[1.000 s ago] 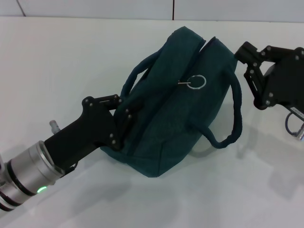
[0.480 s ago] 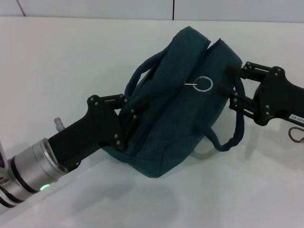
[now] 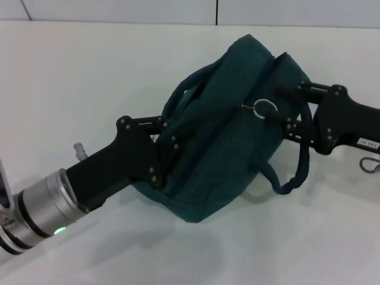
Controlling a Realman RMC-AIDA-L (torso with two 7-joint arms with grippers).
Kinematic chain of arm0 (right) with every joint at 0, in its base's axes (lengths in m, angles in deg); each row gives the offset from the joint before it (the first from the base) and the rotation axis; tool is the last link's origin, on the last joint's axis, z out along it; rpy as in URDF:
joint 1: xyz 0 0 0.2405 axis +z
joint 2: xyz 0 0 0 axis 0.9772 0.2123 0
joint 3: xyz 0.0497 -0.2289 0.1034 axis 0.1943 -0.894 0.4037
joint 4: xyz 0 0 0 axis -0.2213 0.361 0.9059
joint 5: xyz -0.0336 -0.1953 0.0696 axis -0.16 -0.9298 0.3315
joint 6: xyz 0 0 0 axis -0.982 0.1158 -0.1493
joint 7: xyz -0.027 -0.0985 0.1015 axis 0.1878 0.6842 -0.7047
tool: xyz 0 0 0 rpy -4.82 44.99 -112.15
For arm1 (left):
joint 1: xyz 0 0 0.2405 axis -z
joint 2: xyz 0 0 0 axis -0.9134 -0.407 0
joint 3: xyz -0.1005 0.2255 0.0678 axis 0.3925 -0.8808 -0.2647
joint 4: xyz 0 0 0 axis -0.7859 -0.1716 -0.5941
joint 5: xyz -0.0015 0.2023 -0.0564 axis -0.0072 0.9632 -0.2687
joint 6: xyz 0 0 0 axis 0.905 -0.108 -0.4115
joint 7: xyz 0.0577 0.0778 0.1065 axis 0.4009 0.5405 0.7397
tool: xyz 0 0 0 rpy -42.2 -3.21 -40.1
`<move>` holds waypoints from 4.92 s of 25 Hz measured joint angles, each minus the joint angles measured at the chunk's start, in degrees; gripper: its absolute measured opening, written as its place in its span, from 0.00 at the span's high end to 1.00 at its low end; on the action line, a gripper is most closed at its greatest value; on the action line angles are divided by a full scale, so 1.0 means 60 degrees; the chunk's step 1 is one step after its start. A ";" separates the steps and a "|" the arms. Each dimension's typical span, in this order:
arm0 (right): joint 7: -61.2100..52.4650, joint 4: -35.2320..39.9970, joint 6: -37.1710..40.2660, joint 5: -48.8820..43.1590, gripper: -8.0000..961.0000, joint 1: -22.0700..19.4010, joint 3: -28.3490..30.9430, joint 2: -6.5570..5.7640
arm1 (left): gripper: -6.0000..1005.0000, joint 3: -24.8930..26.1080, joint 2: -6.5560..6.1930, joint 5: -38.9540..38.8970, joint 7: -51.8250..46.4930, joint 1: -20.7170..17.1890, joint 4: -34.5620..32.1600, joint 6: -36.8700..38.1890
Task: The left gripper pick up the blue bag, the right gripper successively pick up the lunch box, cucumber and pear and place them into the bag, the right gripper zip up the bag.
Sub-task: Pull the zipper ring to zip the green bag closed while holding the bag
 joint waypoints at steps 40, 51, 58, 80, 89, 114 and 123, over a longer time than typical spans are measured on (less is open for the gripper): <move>-0.1432 0.0741 0.0578 -0.2570 0.48 0.0524 0.0365 -0.0182 | 0.95 0.0001 0.0072 0.0096 0.0250 0.0188 0.0057 -0.0222; -0.1437 0.0722 0.1231 -0.3161 0.50 0.0527 0.1335 -0.0170 | 0.94 0.0005 0.0072 0.0074 0.0321 0.0216 0.0057 -0.0311; -0.1437 0.0737 0.1171 -0.3312 0.51 0.0585 0.1374 -0.0098 | 0.95 0.0055 0.0061 0.0075 0.0323 0.0233 0.0049 -0.0314; -0.2440 0.1265 0.0280 -0.4246 0.63 0.0380 0.1682 0.0192 | 0.95 0.0016 0.0048 0.0089 0.0370 0.0134 0.0056 -0.0308; -0.2561 0.1329 0.0373 -0.4263 0.60 0.0235 0.2241 0.0164 | 0.95 0.0016 0.0060 0.0117 0.0368 0.0183 0.0057 -0.0314; -0.3156 0.1356 0.0587 -0.5459 0.38 0.0855 0.2274 0.0115 | 0.95 0.0028 0.0095 0.0058 0.0368 0.0291 0.0056 -0.0426; -0.3103 0.1374 0.0834 -0.5499 0.45 0.0815 0.2491 0.0125 | 0.95 0.0021 0.0102 0.0058 0.0368 0.0291 0.0056 -0.0445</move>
